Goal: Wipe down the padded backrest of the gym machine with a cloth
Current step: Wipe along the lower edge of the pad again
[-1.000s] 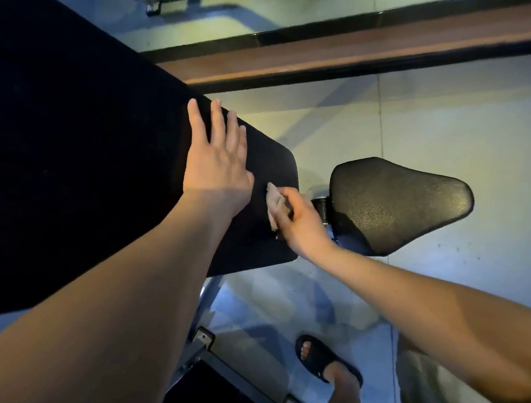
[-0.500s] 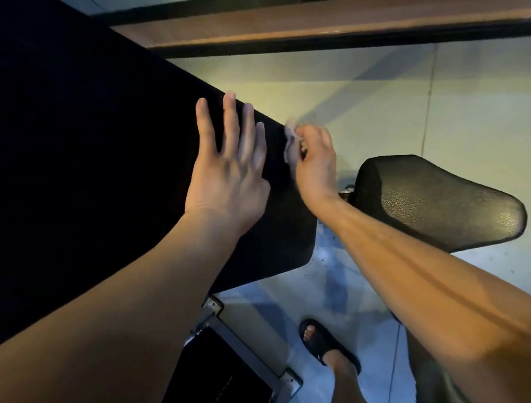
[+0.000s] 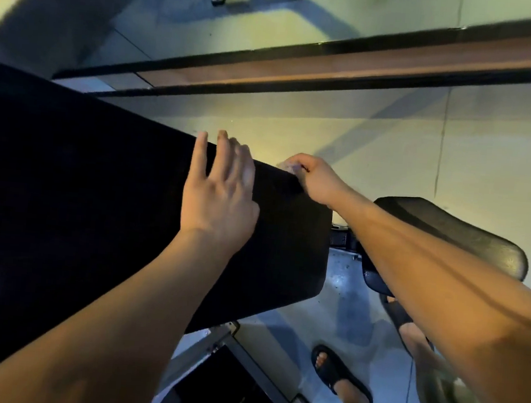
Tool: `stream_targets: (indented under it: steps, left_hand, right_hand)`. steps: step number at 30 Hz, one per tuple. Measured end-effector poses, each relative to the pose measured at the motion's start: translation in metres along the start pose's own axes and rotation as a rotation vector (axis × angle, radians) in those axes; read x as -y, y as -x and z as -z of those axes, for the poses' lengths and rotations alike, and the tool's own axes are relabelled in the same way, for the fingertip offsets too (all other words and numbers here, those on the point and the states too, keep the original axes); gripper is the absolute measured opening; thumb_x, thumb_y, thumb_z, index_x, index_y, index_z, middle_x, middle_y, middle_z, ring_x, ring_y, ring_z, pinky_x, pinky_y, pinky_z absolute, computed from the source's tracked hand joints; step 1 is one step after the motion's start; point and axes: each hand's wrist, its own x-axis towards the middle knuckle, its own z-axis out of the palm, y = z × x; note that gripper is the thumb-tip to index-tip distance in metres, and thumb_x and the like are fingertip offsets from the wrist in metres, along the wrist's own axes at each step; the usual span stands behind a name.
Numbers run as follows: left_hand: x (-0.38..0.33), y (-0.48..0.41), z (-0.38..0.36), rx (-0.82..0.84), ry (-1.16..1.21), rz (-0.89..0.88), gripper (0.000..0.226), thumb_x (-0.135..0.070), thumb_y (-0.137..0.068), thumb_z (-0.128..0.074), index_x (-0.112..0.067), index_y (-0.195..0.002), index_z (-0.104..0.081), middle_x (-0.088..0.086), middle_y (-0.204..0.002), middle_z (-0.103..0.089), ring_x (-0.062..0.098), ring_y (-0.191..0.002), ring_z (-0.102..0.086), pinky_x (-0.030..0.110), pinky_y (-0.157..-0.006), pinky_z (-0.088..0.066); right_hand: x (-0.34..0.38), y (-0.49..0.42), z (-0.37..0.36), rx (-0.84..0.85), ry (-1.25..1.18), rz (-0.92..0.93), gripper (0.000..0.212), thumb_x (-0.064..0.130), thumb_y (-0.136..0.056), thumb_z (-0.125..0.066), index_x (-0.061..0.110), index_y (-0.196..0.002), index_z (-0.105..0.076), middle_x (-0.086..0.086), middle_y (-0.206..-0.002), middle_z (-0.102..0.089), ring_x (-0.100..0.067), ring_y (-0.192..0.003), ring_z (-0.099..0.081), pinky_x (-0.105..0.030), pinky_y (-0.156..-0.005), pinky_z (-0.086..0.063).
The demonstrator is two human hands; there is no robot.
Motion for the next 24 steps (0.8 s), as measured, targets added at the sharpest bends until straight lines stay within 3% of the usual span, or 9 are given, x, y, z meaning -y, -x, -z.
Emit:
stream_targets:
  steps: [3,7,10,12,14,15,18,21,24]
  left_hand:
    - [0.025,-0.002,0.006,0.005,-0.038,0.047,0.086,-0.058,-0.098,-0.024,0.004,-0.158,-0.018,0.027,-0.157,-0.032,0.043,-0.151,-0.018,0.053,-0.128,-0.002]
    - [0.023,-0.003,0.003,0.002,-0.025,0.018,0.083,-0.053,-0.096,-0.025,0.011,-0.15,-0.027,0.03,-0.139,-0.044,0.045,-0.135,-0.034,0.055,-0.124,-0.014]
    - [0.023,-0.004,0.002,0.006,-0.022,0.022,0.081,-0.051,-0.096,-0.027,0.011,-0.149,-0.027,0.031,-0.138,-0.045,0.045,-0.134,-0.036,0.055,-0.124,-0.015]
    - [0.022,-0.004,0.002,0.012,-0.025,0.035,0.08,-0.05,-0.097,-0.028,0.01,-0.15,-0.028,0.031,-0.14,-0.045,0.045,-0.135,-0.036,0.056,-0.125,-0.014]
    - [0.019,-0.006,0.004,0.025,-0.021,0.039,0.079,-0.05,-0.097,-0.03,0.009,-0.15,-0.029,0.03,-0.14,-0.045,0.045,-0.135,-0.036,0.056,-0.125,-0.014]
    - [0.019,-0.007,0.005,0.033,-0.019,0.041,0.078,-0.05,-0.096,-0.03,0.008,-0.149,-0.03,0.03,-0.14,-0.045,0.045,-0.135,-0.035,0.057,-0.125,-0.014]
    - [0.017,-0.01,0.006,0.051,-0.024,0.043,0.076,-0.051,-0.097,-0.027,0.005,-0.148,-0.031,0.027,-0.139,-0.046,0.044,-0.135,-0.035,0.06,-0.124,-0.012]
    - [0.014,-0.013,0.004,0.08,-0.023,0.04,0.074,-0.051,-0.098,-0.026,0.003,-0.147,-0.032,0.025,-0.137,-0.047,0.044,-0.135,-0.036,0.062,-0.123,-0.011]
    - [0.011,-0.017,0.0,0.088,-0.03,0.04,0.074,-0.054,-0.099,-0.025,0.003,-0.145,-0.036,0.024,-0.135,-0.049,0.043,-0.133,-0.038,0.062,-0.123,-0.011]
  right_hand:
    - [0.033,-0.005,-0.008,0.109,-0.037,-0.013,0.034,0.012,-0.108,-0.04,0.019,-0.119,-0.071,0.001,-0.117,-0.069,-0.018,-0.114,-0.061,-0.025,-0.088,-0.047]
    - [0.061,-0.013,-0.006,0.215,-0.008,0.153,0.031,0.017,-0.108,-0.042,0.025,-0.123,-0.069,0.013,-0.111,-0.066,0.005,-0.099,-0.057,-0.012,-0.082,-0.041]
    - [0.031,-0.023,0.015,0.276,0.187,0.079,0.032,0.016,-0.107,-0.044,0.023,-0.128,-0.068,0.011,-0.112,-0.063,-0.005,-0.102,-0.057,-0.021,-0.086,-0.041]
    - [0.005,-0.027,0.033,0.278,0.292,-0.066,0.03,0.016,-0.104,-0.046,0.026,-0.105,-0.074,0.003,-0.104,-0.067,-0.02,-0.103,-0.058,-0.032,-0.09,-0.042]
    - [0.002,-0.029,0.041,0.312,0.369,-0.165,0.034,0.017,-0.103,-0.047,0.027,-0.075,-0.065,0.001,-0.083,-0.061,-0.025,-0.092,-0.054,-0.034,-0.083,-0.042]
    - [0.01,-0.032,0.039,0.35,0.385,-0.159,0.035,0.017,-0.103,-0.047,0.027,-0.074,-0.064,0.001,-0.082,-0.061,-0.026,-0.091,-0.055,-0.035,-0.081,-0.043]
    - [0.052,-0.04,0.019,0.44,0.235,-0.032,0.03,0.018,-0.104,-0.046,0.032,-0.104,-0.073,0.002,-0.108,-0.071,-0.02,-0.101,-0.064,-0.035,-0.088,-0.05]
    - [0.063,-0.041,0.01,0.438,0.196,0.055,0.03,0.021,-0.106,-0.044,0.037,-0.114,-0.068,0.01,-0.114,-0.067,-0.008,-0.1,-0.059,-0.027,-0.083,-0.046]
    - [0.02,-0.05,0.025,0.444,0.338,-0.001,0.025,0.014,-0.102,-0.047,0.021,-0.099,-0.071,0.0,-0.097,-0.067,-0.019,-0.087,-0.058,-0.033,-0.078,-0.044]
